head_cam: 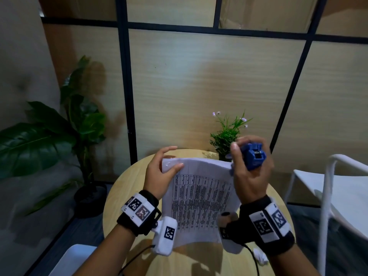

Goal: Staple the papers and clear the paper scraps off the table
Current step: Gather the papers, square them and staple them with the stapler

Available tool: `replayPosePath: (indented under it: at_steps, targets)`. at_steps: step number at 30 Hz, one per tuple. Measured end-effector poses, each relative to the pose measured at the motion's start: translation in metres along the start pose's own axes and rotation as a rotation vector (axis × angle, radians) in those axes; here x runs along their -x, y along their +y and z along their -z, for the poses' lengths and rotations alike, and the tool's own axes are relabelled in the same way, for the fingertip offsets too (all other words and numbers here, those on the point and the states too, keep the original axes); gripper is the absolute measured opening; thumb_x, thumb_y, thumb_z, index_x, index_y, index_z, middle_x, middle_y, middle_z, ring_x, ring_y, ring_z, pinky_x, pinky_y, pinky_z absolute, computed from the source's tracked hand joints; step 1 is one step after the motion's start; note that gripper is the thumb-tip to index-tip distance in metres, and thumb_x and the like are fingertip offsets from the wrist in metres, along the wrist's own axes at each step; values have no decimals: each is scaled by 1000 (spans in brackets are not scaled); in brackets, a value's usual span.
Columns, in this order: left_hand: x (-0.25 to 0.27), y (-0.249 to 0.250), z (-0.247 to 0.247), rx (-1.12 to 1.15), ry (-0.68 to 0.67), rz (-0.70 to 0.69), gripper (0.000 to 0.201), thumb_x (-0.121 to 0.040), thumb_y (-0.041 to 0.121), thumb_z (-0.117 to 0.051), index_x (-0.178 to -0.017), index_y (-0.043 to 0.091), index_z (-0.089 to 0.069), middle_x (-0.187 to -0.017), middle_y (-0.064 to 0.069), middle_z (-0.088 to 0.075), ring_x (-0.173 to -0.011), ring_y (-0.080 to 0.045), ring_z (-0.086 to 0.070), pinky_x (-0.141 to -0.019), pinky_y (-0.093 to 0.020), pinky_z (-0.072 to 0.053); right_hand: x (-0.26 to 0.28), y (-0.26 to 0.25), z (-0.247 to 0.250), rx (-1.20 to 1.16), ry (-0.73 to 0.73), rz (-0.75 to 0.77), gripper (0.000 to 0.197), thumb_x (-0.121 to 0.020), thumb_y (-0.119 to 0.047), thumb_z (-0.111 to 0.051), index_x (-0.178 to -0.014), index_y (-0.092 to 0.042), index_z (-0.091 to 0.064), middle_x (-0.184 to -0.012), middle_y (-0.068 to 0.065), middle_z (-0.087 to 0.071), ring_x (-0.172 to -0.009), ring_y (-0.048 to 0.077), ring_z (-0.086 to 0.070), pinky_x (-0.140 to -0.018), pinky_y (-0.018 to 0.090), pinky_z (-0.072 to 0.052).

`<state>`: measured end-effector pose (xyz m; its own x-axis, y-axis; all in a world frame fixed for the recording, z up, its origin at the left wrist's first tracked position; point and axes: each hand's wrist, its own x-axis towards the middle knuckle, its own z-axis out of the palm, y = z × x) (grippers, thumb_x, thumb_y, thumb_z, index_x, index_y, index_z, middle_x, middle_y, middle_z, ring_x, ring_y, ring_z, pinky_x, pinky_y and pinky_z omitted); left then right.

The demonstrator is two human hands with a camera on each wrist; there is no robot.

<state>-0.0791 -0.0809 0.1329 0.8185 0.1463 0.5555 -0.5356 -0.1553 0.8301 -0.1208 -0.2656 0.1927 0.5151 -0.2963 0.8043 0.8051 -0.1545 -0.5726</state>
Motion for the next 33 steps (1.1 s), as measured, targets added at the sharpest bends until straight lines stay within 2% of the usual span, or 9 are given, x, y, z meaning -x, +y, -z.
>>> replayPosePath:
  at_steps: [4, 8, 13, 18, 22, 26, 28, 31, 33]
  targets:
    - [3, -2, -1, -5, -6, -28, 27, -79, 4, -71, -84, 30, -66, -84, 23, -69, -82, 6, -62, -76, -8, -49, 6, 5, -32, -104, -70, -174, 18, -81, -37, -57, -79, -21, -49, -69, 9, -56, -58, 25, -60, -56, 35, -52]
    - [2, 1, -1, 30, 24, -67, 22, -81, 3, -68, -80, 25, -70, -79, 25, -71, -79, 9, -64, -74, -5, -47, 10, 19, -55, -132, -91, -243, 19, -83, -40, -56, -76, -23, -49, -64, 7, -58, -58, 26, -61, -57, 40, -51]
    - [0, -3, 0, 43, 43, -97, 20, -78, 2, -70, -80, 22, -72, -77, 21, -73, -80, 5, -67, -78, -9, -50, 8, 21, -71, -84, -113, -176, 13, -82, -46, -54, -72, -38, -49, -68, 23, -58, -60, 33, -62, -55, 34, -47]
    - [-1, -6, 0, 28, 36, -117, 22, -79, 1, -69, -78, 22, -70, -76, 22, -72, -79, 6, -66, -78, -9, -49, 8, 26, -75, -18, -125, -147, 17, -83, -47, -55, -73, -35, -48, -63, 12, -55, -59, 33, -57, -59, 48, -51]
    - [1, -9, -3, -1, 11, -121, 26, -82, 0, -65, -80, 26, -67, -78, 24, -70, -79, 7, -64, -78, -8, -48, 10, 35, -77, 126, -212, -21, 25, -85, -44, -52, -70, -26, -44, -55, -9, -43, -51, 5, -45, -51, 15, -37]
    - [-1, -9, -4, 26, 23, -90, 21, -85, 6, -64, -80, 27, -61, -79, 9, -67, -79, -8, -62, -73, -18, -50, 11, 37, -81, 270, -280, 88, 30, -87, -43, -51, -73, -17, -46, -57, -12, -39, -49, 3, -37, -49, 13, -31]
    - [-2, -7, -6, 26, 30, -91, 21, -85, 5, -64, -79, 24, -58, -79, 5, -62, -77, -10, -60, -73, -20, -49, 7, 33, -77, 242, -233, 112, 24, -86, -39, -53, -74, -20, -44, -58, -13, -41, -49, 3, -38, -48, 14, -32]
    - [-3, -5, -6, 12, 46, -102, 19, -85, 5, -64, -78, 21, -56, -78, 6, -61, -75, 1, -57, -74, -13, -48, -9, 25, -52, 247, -73, 151, 23, -82, -32, -60, -74, -18, -45, -59, 0, -52, -50, 18, -48, -48, 27, -42]
    - [-5, -5, -4, -9, 53, -98, 19, -85, 6, -63, -78, 22, -55, -79, 8, -60, -73, 5, -56, -73, -10, -47, -18, 23, -23, 323, -9, 178, 28, -78, -35, -66, -75, -13, -49, -63, 6, -58, -53, 20, -53, -54, 21, -47]
